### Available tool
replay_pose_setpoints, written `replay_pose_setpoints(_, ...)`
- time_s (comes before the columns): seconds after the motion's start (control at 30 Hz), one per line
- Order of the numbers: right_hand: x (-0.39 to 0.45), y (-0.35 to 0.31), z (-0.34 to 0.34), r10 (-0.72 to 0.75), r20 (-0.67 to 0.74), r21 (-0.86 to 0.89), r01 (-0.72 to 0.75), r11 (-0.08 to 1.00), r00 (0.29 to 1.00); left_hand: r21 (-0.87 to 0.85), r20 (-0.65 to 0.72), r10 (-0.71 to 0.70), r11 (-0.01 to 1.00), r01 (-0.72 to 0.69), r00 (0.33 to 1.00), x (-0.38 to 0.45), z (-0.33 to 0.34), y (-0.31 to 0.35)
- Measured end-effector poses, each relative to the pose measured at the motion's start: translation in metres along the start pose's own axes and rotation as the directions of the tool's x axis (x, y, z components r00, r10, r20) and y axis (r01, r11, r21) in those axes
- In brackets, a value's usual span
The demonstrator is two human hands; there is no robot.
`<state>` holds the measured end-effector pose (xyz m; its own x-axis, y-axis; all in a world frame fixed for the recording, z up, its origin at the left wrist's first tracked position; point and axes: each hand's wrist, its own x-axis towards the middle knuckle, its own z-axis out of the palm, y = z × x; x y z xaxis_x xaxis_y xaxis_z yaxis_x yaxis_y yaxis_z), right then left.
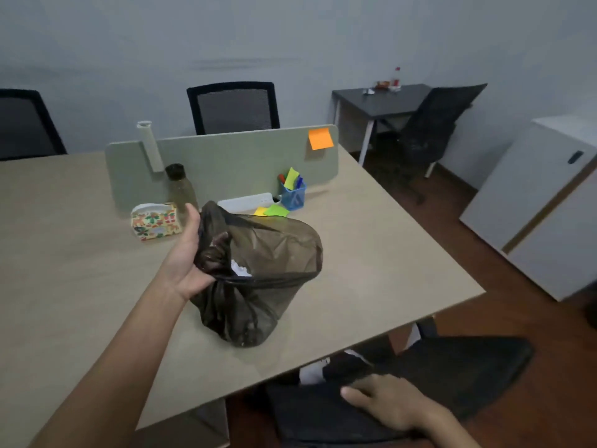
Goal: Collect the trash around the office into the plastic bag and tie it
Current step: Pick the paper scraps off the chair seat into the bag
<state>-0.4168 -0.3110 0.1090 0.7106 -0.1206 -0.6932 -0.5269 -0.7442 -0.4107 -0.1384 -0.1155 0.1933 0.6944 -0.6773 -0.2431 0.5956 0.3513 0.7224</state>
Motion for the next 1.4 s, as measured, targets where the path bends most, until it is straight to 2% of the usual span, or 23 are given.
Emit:
replay_pose_setpoints(0.1,-0.016,0.01,0.006,0.106,-0.086,-0.134,-0.117,0.984,0.991,0.038,0.024,0.034,0.999,-0.035,0.999,-0.016,0.012,-0.008)
replay_pose_setpoints(0.23,-0.045,0.033,0.012,0.105,-0.153,-0.249,-0.141,0.958,0.983,0.055,0.066,0.045,0.997,-0.049,0.997,-0.048,0.031,-0.025)
replay_pose_setpoints(0.3,-0.062,0.05,0.018,0.138,-0.205,-0.246,-0.188,0.951,0.969,0.062,0.121,0.042,0.997,-0.05,0.992,-0.069,0.042,-0.035)
replay_pose_setpoints(0.4,-0.085,0.076,0.03,0.17,-0.282,-0.261,-0.246,0.933,0.944,0.065,0.129,0.059,0.996,-0.067,0.99,-0.094,0.05,-0.05)
replay_pose_setpoints(0.53,-0.117,0.118,0.047,0.257,-0.37,-0.264,-0.367,0.892,0.893,0.027,0.155,-0.007,1.0,0.003,0.988,-0.111,0.048,-0.067)
replay_pose_setpoints(0.63,-0.142,0.152,0.061,0.378,-0.47,-0.205,-0.515,0.832,0.797,0.034,0.219,-0.041,0.999,0.034,0.975,-0.117,0.053,-0.082)
replay_pose_setpoints(0.7,-0.157,0.172,0.069,0.488,-0.535,-0.015,-0.585,0.811,0.689,0.058,0.281,-0.078,0.996,0.065,0.956,-0.115,0.054,-0.092)
replay_pose_setpoints(0.8,-0.176,0.196,0.081,0.657,-0.528,0.262,-0.633,0.729,0.538,0.079,0.311,-0.144,0.989,0.125,0.94,-0.111,0.062,-0.111)
replay_pose_setpoints(0.9,-0.192,0.222,0.089,0.747,-0.522,0.384,-0.67,0.636,0.411,0.085,0.333,-0.191,0.981,0.173,0.923,-0.105,0.076,-0.132)
replay_pose_setpoints(1.0,-0.209,0.246,0.086,0.756,-0.545,0.389,-0.69,0.61,0.362,0.13,0.365,-0.235,0.971,0.2,0.901,-0.099,0.091,-0.147)
replay_pose_setpoints(1.1,-0.223,0.262,0.085,0.763,-0.546,0.341,-0.741,0.579,0.345,0.188,0.345,-0.31,0.948,0.259,0.886,-0.092,0.098,-0.168)
replay_pose_setpoints(1.23,-0.234,0.28,0.086,0.769,-0.558,0.289,-0.795,0.533,0.312,0.277,0.353,-0.431,0.896,0.348,0.83,-0.075,0.081,-0.212)
replay_pose_setpoints(1.27,-0.236,0.282,0.086,0.768,-0.562,0.282,-0.801,0.527,0.308,0.305,0.335,-0.469,0.875,0.376,0.818,-0.071,0.073,-0.225)
replay_pose_setpoints(1.33,-0.236,0.285,0.085,0.775,-0.558,0.263,-0.823,0.503,0.296,0.357,0.214,-0.528,0.825,0.438,0.821,-0.065,0.056,-0.255)
replay_pose_setpoints(1.4,-0.231,0.288,0.085,0.808,-0.543,0.31,-0.839,0.447,0.23,0.445,0.084,-0.539,0.773,0.452,0.838,-0.058,0.036,-0.288)
